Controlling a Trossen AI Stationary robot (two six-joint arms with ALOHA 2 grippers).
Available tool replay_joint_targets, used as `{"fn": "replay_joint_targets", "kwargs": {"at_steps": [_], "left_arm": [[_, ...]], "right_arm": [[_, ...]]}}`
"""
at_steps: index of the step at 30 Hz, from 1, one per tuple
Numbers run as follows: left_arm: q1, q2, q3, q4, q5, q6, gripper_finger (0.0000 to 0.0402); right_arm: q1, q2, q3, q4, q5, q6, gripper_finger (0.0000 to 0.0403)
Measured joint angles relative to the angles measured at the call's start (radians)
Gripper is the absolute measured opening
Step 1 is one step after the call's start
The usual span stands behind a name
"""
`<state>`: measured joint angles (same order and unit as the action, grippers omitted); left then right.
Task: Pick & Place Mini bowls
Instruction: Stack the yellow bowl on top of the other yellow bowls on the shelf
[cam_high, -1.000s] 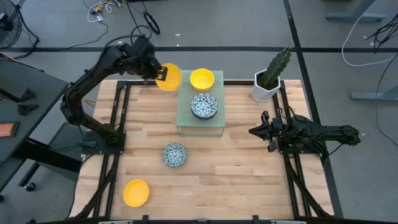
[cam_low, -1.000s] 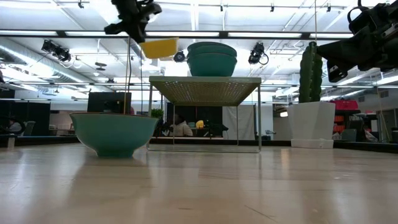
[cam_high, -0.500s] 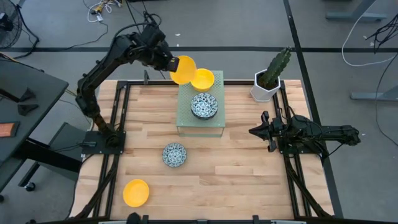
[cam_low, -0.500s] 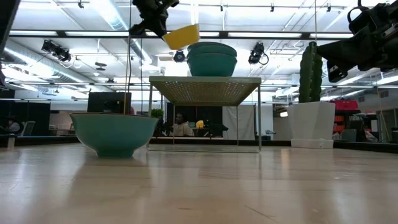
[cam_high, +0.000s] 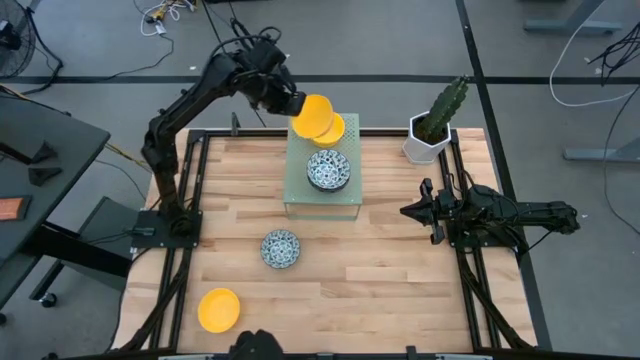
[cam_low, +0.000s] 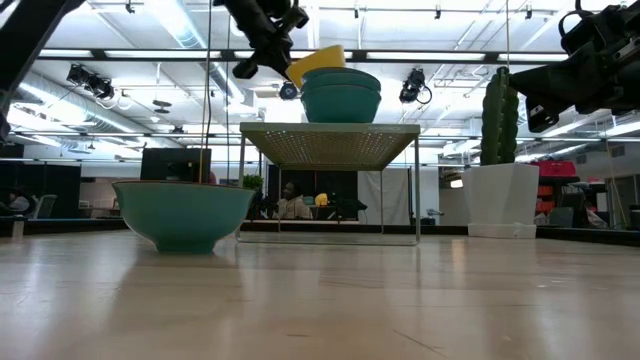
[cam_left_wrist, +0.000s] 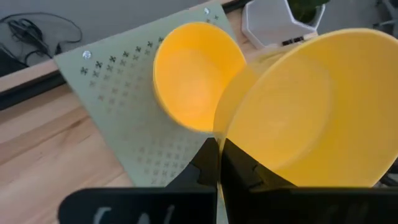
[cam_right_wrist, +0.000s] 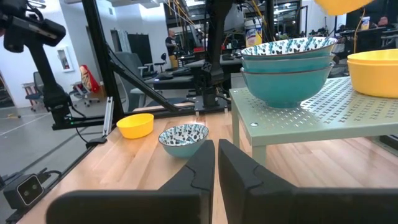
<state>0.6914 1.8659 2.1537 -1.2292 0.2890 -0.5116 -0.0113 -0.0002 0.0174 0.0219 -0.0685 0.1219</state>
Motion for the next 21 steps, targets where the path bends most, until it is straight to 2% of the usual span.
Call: {"fn": "replay_joint_targets", "kwargs": {"at_steps": [21], "left_arm": [[0.049,0.118,0.001,0.097,0.056,-0.021,0.0004]], "right_arm": [[0.000,0.000,0.000,0.000,0.000,0.000,0.0027]]}}
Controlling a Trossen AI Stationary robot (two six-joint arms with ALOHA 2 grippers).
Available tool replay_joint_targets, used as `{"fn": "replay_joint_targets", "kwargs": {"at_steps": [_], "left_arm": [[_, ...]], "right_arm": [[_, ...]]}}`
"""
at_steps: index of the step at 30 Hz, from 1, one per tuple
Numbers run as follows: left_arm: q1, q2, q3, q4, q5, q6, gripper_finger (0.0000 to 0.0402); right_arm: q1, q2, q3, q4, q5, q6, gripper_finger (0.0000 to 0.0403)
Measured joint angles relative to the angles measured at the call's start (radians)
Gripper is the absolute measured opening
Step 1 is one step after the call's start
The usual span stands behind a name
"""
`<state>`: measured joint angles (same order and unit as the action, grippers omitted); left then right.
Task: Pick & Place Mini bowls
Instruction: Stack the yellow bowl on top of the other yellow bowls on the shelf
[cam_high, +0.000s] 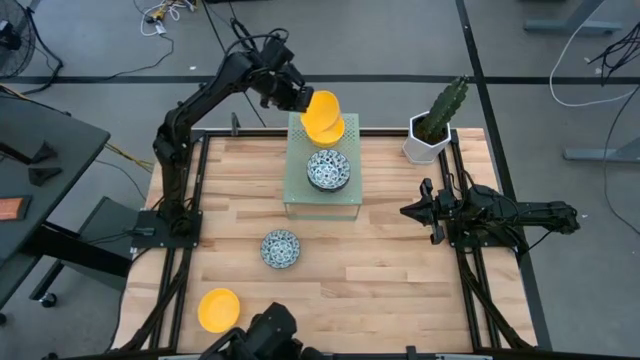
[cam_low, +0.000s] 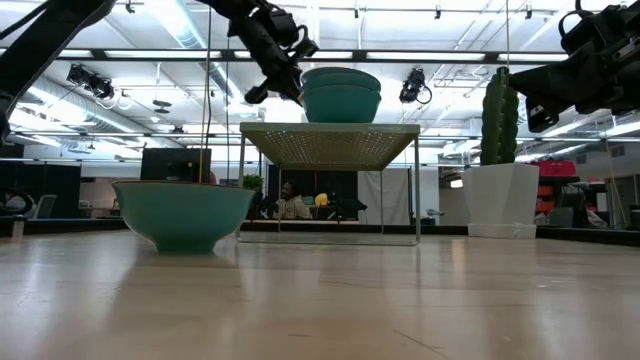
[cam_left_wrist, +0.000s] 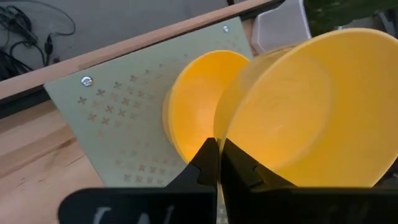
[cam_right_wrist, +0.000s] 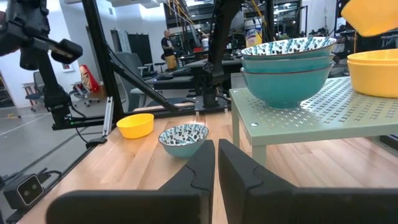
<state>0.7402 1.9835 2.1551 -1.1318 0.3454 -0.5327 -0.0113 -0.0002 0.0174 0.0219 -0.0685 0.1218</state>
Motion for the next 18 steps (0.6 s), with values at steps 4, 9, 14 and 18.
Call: {"fn": "replay_joint_targets", "kwargs": {"at_steps": [4,9,14,18], "left_arm": [[0.008,0.024,0.000,0.000,0.008,0.002,0.0006],[0.010,0.049,0.000,0.002,0.023,0.003,0.0008],[0.009,0.064,-0.001,0.004,0.025,0.007,0.0007],[0.009,0.068,-0.001,-0.012,0.022,0.021,0.0010]], "right_arm": [[0.000,0.000,0.000,0.000,0.000,0.000,0.0027],[0.000,0.000,0.000,0.000,0.000,0.000,0.0027],[0.000,0.000,0.000,0.000,0.000,0.000,0.0027],[0.000,0.000,0.000,0.000,0.000,0.000,0.0027]]}}
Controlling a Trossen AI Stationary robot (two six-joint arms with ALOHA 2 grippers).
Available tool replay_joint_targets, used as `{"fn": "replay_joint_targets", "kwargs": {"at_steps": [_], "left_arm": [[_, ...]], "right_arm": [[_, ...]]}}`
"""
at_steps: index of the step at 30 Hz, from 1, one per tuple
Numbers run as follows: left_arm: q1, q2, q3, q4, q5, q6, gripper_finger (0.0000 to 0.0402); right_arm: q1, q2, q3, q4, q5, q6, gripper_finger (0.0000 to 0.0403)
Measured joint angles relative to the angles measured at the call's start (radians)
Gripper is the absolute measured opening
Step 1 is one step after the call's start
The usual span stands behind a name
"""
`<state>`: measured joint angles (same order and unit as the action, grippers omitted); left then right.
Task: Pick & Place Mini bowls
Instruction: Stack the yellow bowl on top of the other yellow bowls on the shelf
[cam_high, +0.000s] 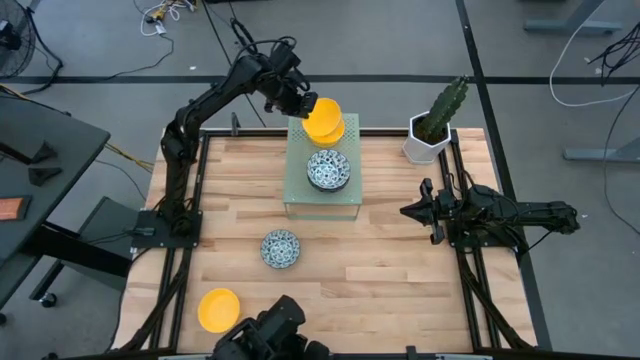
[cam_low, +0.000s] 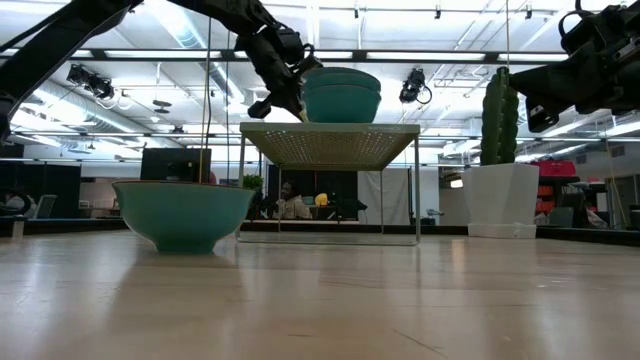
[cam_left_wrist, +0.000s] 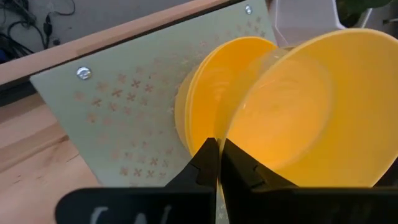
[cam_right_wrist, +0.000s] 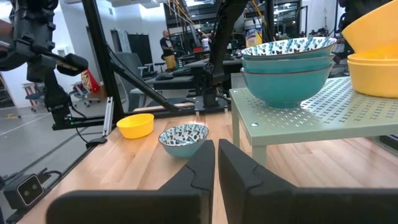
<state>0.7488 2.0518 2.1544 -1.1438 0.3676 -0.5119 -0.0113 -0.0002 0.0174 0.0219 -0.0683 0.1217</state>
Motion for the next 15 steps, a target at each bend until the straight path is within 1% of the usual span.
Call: {"fn": "replay_joint_targets", "kwargs": {"at_steps": [5,11,15], "left_arm": [[0.000,0.006,0.000,-0.002,-0.002,0.000,0.0006],[0.000,0.006,0.000,-0.010,-0.008,0.001,0.0012],[0.000,0.006,0.000,-0.013,-0.017,0.001,0.0007]], "right_arm": [[0.000,0.000,0.000,0.000,0.000,0.000,0.0027],[0.000,0.000,0.000,0.000,0.000,0.000,0.0027],[0.000,0.000,0.000,0.000,0.000,0.000,0.0027]]}}
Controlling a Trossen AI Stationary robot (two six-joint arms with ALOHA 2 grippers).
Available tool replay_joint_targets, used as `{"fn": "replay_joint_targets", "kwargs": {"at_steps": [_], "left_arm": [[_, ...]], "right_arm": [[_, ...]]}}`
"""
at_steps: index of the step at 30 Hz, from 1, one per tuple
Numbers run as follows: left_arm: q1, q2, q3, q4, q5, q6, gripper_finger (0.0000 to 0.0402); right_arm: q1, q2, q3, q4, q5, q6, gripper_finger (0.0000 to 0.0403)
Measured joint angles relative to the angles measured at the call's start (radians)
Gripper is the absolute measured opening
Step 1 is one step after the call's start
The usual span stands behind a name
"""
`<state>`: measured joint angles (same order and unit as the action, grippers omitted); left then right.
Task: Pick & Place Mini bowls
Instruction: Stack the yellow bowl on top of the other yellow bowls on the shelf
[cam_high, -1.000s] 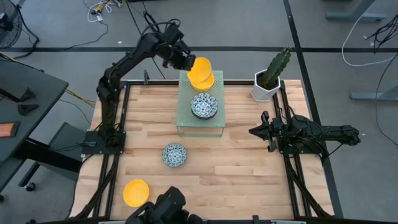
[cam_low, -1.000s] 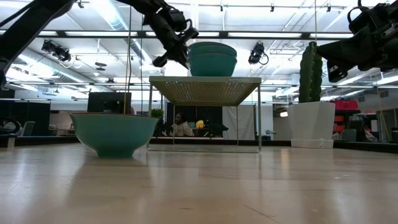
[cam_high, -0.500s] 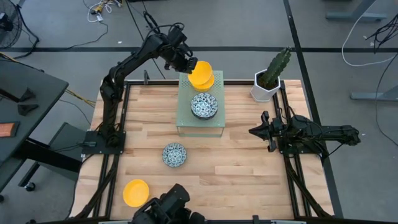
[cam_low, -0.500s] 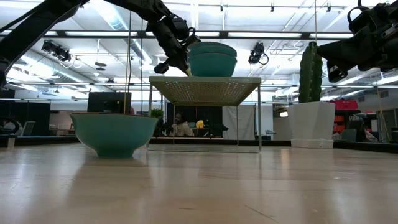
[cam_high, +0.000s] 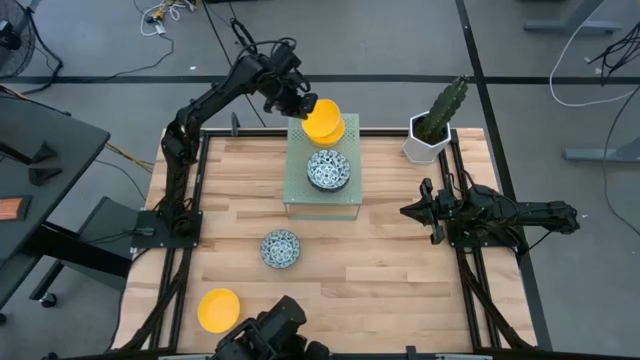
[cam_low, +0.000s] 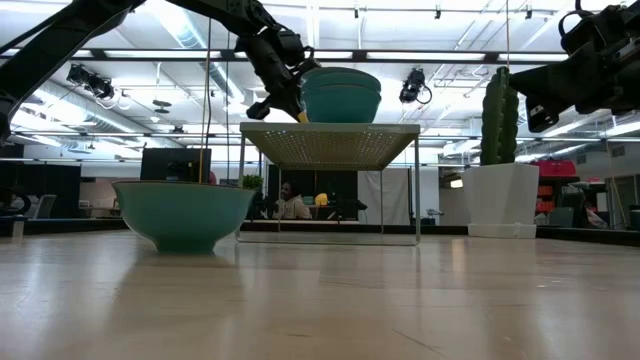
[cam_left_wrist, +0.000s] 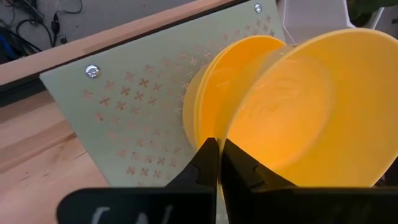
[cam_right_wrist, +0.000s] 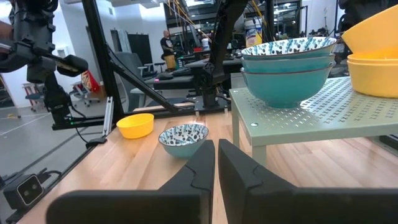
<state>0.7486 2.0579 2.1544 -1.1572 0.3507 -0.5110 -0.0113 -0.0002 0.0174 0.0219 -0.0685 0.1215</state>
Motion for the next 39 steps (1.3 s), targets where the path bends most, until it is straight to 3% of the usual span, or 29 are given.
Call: {"fn": "replay_joint_targets", "kwargs": {"at_steps": [14,23,39], "left_arm": [[-0.002,0.000,0.000,-0.001,-0.017,0.005,0.0009],[-0.013,-0.001,0.000,0.001,-0.036,0.037,0.0045],[-0.013,-0.001,0.000,0.034,-0.044,0.052,0.0061]], "right_arm": [[0.000,0.000,0.000,0.000,0.000,0.000,0.0027],[0.000,0.000,0.000,0.000,0.000,0.000,0.0027],[0.000,0.000,0.000,0.000,0.000,0.000,0.0027]]}}
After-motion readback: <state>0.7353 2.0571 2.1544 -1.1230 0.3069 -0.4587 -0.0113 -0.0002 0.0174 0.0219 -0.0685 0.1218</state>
